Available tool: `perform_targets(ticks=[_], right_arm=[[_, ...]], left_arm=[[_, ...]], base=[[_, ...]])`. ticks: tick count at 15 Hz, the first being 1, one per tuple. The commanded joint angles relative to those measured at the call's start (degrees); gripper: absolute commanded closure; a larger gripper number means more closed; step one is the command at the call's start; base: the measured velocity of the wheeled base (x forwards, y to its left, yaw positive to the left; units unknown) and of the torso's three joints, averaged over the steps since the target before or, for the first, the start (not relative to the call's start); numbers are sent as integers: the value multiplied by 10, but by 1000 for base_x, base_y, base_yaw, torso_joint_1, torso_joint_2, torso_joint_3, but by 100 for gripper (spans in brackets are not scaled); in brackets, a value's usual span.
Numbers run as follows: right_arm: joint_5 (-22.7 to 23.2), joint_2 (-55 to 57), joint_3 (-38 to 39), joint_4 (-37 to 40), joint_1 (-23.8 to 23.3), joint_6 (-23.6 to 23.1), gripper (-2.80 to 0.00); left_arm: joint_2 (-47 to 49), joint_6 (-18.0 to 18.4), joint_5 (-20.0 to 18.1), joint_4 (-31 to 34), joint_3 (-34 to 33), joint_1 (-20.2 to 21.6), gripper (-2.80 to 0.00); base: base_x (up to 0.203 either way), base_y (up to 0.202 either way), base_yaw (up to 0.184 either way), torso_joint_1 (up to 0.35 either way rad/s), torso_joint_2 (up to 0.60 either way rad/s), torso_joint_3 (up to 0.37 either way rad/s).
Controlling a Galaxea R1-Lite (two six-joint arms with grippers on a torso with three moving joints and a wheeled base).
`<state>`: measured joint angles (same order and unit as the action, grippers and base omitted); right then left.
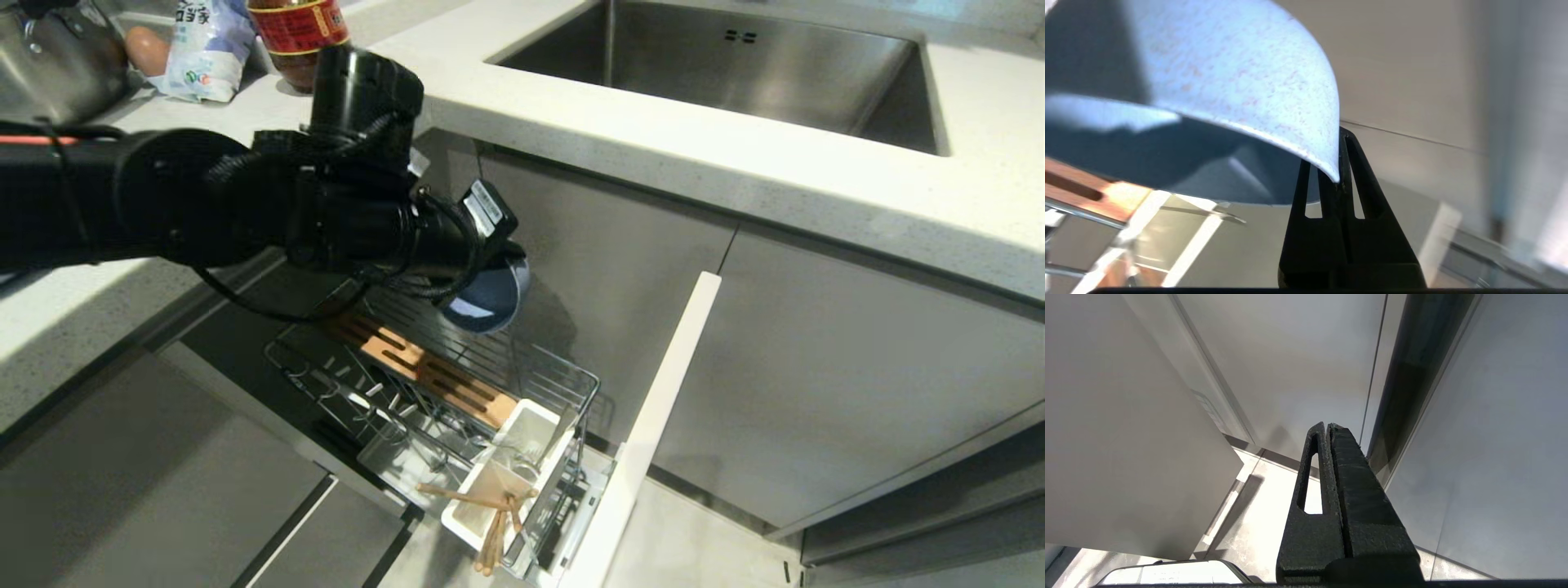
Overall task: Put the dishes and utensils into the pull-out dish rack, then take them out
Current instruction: Take the bowl out of the cupboard
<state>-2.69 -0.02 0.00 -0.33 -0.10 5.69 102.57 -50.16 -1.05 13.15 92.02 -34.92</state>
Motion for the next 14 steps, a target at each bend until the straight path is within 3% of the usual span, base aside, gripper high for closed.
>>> perform_targets(ticks=[1, 5, 8, 10, 14], right_arm=[[0, -2, 0, 0, 0, 0, 0], [0, -2, 0, 0, 0, 0, 0], [0, -2, 0, 0, 0, 0, 0], [0, -2, 0, 0, 0, 0, 0], [0, -2, 0, 0, 0, 0, 0]], left_arm=[[-80, 3, 2, 1, 12, -12, 0], [-216, 60, 12, 2, 46, -19, 0], [-314, 148, 43, 34, 71, 4, 0], [-350, 187, 44, 55, 82, 83, 0], [-386, 260, 22, 153, 112, 294, 0]], base=[[0, 0, 0, 0, 0, 0], [0, 0, 0, 0, 0, 0], [0, 0, 0, 0, 0, 0], [0, 0, 0, 0, 0, 0], [0, 0, 0, 0, 0, 0]])
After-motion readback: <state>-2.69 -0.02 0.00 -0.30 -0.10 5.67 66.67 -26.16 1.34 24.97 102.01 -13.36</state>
